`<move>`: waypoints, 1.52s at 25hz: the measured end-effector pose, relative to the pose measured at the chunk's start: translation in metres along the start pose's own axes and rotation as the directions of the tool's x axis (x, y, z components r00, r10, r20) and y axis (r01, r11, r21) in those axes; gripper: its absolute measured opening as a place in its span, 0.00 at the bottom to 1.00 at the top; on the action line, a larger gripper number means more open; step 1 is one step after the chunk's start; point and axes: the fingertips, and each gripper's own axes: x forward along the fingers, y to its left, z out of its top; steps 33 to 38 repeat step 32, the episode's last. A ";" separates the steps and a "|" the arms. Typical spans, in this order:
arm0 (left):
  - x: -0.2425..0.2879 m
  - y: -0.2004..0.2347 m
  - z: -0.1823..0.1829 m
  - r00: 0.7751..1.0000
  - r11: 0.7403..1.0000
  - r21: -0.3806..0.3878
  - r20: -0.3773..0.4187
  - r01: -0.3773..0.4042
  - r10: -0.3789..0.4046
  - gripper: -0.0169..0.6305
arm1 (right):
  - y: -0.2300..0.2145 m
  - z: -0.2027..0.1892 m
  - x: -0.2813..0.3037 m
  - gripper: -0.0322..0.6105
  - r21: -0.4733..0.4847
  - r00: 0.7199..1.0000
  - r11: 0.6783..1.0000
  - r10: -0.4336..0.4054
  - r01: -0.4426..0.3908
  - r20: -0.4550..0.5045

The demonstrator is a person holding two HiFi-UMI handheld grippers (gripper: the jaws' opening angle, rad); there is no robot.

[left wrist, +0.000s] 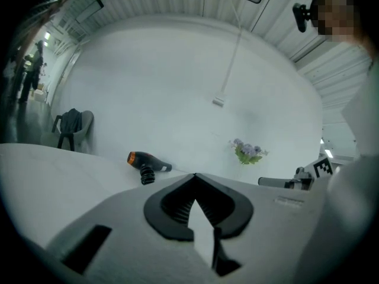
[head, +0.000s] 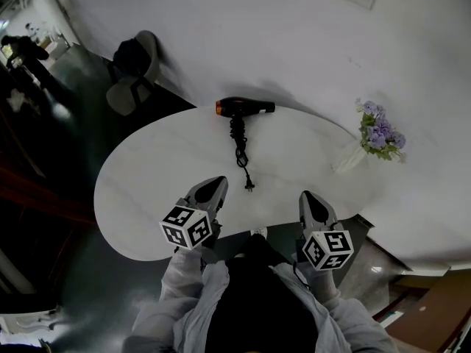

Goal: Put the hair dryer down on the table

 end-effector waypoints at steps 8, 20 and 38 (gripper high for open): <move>-0.032 -0.022 -0.029 0.999 0.996 0.086 0.020 -0.035 0.033 0.03 | 0.001 -0.025 -0.041 0.06 -0.030 0.998 0.998 -0.058 0.058 -0.023; -0.048 -0.028 -0.042 0.996 0.988 0.129 0.024 -0.089 0.087 0.03 | 0.015 -0.029 -0.046 0.07 -0.038 0.999 0.999 -0.022 0.021 -0.024; -0.034 -0.026 -0.049 0.997 0.991 0.107 -0.005 -0.082 0.083 0.03 | 0.012 -0.034 -0.037 0.07 -0.024 0.999 1.000 -0.005 0.003 -0.050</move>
